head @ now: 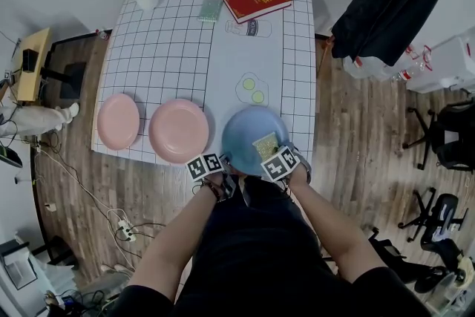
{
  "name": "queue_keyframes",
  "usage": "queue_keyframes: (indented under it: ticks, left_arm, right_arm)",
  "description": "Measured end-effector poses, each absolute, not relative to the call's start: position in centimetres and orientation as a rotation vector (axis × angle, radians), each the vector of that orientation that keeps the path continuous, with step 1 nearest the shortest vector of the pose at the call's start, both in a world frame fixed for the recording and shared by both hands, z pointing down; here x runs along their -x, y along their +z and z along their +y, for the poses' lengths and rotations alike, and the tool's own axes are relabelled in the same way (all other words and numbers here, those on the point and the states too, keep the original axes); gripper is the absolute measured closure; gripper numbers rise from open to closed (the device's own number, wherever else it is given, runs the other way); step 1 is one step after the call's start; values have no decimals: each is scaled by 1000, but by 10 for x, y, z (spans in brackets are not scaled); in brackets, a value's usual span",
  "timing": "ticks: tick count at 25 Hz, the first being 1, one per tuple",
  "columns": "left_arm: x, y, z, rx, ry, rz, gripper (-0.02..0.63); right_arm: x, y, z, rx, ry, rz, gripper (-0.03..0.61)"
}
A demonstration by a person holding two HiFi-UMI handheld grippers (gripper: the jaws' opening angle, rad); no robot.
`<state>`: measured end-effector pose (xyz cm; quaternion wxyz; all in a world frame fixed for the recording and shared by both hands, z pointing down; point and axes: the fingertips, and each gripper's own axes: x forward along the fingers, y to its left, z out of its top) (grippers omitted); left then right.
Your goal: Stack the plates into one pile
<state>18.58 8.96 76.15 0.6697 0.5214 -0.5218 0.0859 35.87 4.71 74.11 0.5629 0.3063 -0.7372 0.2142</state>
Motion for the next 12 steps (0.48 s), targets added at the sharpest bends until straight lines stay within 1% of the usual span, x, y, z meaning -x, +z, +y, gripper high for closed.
queue_keyframes:
  ticks: [12]
  left_arm:
    - [-185, 761, 90, -1166, 185, -1192, 596]
  right_arm:
    - [-358, 744, 50, -695, 510, -1737, 522]
